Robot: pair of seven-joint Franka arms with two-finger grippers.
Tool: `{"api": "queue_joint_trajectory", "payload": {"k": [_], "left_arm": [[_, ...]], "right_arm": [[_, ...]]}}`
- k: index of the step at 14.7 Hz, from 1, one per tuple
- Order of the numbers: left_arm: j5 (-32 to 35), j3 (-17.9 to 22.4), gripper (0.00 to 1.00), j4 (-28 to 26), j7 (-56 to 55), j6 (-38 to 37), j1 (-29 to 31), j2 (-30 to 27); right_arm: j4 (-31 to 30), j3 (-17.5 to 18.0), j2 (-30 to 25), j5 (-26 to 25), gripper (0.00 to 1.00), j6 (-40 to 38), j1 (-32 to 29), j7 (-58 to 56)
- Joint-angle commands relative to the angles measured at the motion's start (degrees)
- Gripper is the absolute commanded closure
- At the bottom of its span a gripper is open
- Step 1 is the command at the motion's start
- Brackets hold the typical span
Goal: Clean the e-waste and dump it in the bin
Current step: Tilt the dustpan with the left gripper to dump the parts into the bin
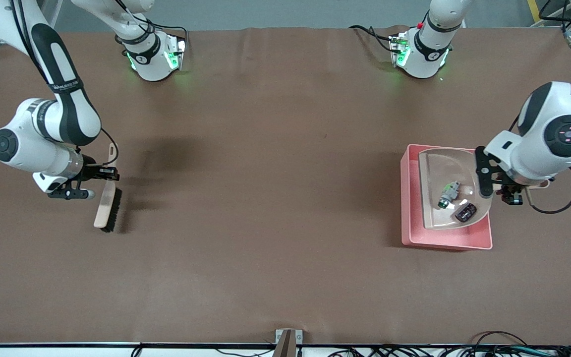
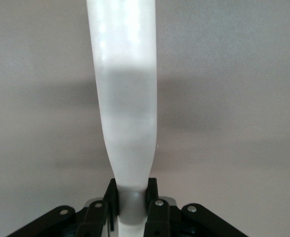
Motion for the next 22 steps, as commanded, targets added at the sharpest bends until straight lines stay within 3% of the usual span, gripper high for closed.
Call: {"api": "queue_joint_trajectory", "payload": {"k": [1, 9, 15, 17, 20, 22], "left_arm": [[2.34, -0.46, 0.99, -6.09, -1.82, 4.29, 1.31, -4.78], [3.12, -0.2, 0.99, -12.52, 0.37, 7.39, 5.98, -13.14], [11.37, -0.2, 0.99, -14.37, 0.38, 5.28, 5.98, -14.64], [12.62, -0.55, 0.99, -14.02, 2.12, 2.3, 5.89, -14.73], [12.8, -2.39, 0.99, -10.52, 6.34, -3.32, 5.89, -14.73], [12.8, -3.01, 0.98, -8.05, 7.05, -5.97, 5.1, -14.29]], "right_arm": [[-2.96, 0.61, -1.86, -0.86, 0.99, 1.87, -0.62, 0.18], [-3.23, 0.61, 0.51, -0.86, 0.98, 2.92, -0.79, 0.44], [-3.14, 0.61, 2.62, -0.86, 0.92, 3.98, -0.97, 0.44], [-2.97, 0.61, 3.24, -0.86, 0.83, 4.16, -0.97, 0.44], [-2.7, 0.61, 3.24, -0.86, 0.6, 4.07, -0.88, 0.27], [-2.44, 0.61, 3.16, -0.86, 0.54, 3.9, -0.88, 0.09]]}}
